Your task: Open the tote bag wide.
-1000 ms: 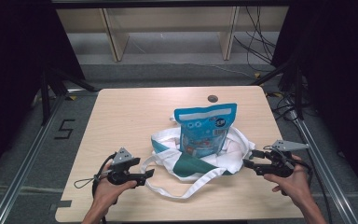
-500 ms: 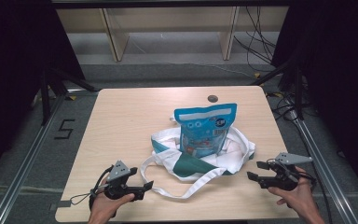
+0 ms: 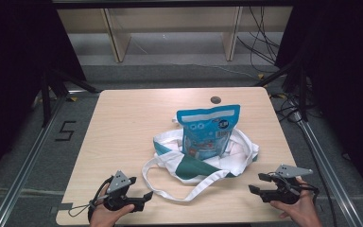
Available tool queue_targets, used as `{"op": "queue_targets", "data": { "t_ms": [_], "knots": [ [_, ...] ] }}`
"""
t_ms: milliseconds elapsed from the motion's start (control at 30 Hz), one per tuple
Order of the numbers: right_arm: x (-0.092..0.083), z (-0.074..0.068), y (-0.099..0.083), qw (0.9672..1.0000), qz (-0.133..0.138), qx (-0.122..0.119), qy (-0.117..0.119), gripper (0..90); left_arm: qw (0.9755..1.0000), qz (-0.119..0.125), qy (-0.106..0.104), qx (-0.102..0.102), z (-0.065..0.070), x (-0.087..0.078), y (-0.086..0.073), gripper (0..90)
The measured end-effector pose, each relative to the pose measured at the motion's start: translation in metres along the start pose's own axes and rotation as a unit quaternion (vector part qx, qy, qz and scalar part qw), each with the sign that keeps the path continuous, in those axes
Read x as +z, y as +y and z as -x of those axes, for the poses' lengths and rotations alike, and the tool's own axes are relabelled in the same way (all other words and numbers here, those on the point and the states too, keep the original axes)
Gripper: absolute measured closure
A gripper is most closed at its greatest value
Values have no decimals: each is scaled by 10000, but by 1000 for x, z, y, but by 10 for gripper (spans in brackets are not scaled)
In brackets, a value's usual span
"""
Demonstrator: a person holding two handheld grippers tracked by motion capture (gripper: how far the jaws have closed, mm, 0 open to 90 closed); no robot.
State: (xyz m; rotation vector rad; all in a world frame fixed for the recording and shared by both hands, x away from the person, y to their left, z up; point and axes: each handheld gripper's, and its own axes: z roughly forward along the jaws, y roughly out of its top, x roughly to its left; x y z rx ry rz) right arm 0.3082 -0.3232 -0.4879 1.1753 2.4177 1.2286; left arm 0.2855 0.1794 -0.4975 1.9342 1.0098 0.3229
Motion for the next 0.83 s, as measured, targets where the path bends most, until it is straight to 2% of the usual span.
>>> {"op": "queue_targets", "data": {
  "t_ms": [33, 67, 100, 133, 167, 233, 267, 300, 333, 367, 433, 467, 500, 533, 567, 600, 667, 733, 767, 800, 833],
  "knots": [
    [0, -2, -2, 10000, -6, 83, 20, 339, 9999, 5, 20, -101, 2, 0, -2, 153],
    [0, -2, -3, 10000, 2, 5, -15, 332, 10000, -43, 13, 40, 2, -1, -3, 153],
    [-1, -3, -6, 10000, -38, 27, 48, 331, 10000, -59, 7, 50, 3, -2, -4, 153],
    [-2, -5, -7, 9999, -114, 102, 64, 330, 10000, -41, -25, -32, 5, -1, -5, 153],
    [-2, -5, -9, 10000, -58, 68, -8, 327, 10000, -50, -3, -32, 6, -2, -6, 153],
    [-1, -3, -12, 10000, -52, -65, -15, 320, 9999, -80, 21, 65, 5, -3, -7, 153],
    [-1, -4, -14, 10000, -76, -9, 15, 320, 9996, -189, 10, 224, 3, -5, -7, 153],
    [-1, -6, -16, 9997, -205, 65, 61, 319, 9996, -175, 15, 200, 3, -5, -7, 153],
    [0, -6, -17, 9997, -222, 61, 59, 320, 9997, -140, 13, 178, 3, -5, -7, 153],
    [0, -4, -18, 9997, -214, -62, -79, 320, 9996, -174, -5, 201, 3, -5, -7, 153],
    [1, -5, -18, 9998, -203, 3, 53, 320, 9996, -173, 0, 201, 3, -5, -7, 153],
    [0, -4, -18, 9998, -182, -12, 64, 320, 9997, -168, -3, 199, 3, -5, -7, 153],
    [-1, -5, -18, 9999, -154, 0, -36, 319, 9997, -165, -9, 197, 3, -5, -7, 153],
    [-1, -5, -19, 9999, -158, 3, 5, 318, 9996, -176, -5, 205, 3, -4, -7, 153],
    [-2, -6, -19, 9997, -222, 14, -35, 317, 10000, -60, 20, 75, 4, -2, -7, 153],
    [-1, -6, -19, 9997, -232, -7, 26, 315, 10000, -35, 4, 35, 5, -2, -8, 153],
    [-1, -6, -19, 9997, -236, -13, 21, 315, 9999, -86, -6, 85, 4, -3, -8, 153],
    [-1, -4, -18, 9996, -217, -149, -46, 312, 9999, -116, -4, 78, 3, -3, -8, 153],
    [0, -3, -18, 9997, -225, -132, 1, 311, 9994, -249, -10, 221, 0, -4, -7, 152],
    [0, -2, -18, 9996, -216, -159, -15, 311, 9999, -138, 13, 82, 1, -2, -7, 152],
    [0, -3, -18, 9997, -189, -141, -103, 311, 9998, -177, 48, 94, -1, -3, -6, 152]
  ]
}}
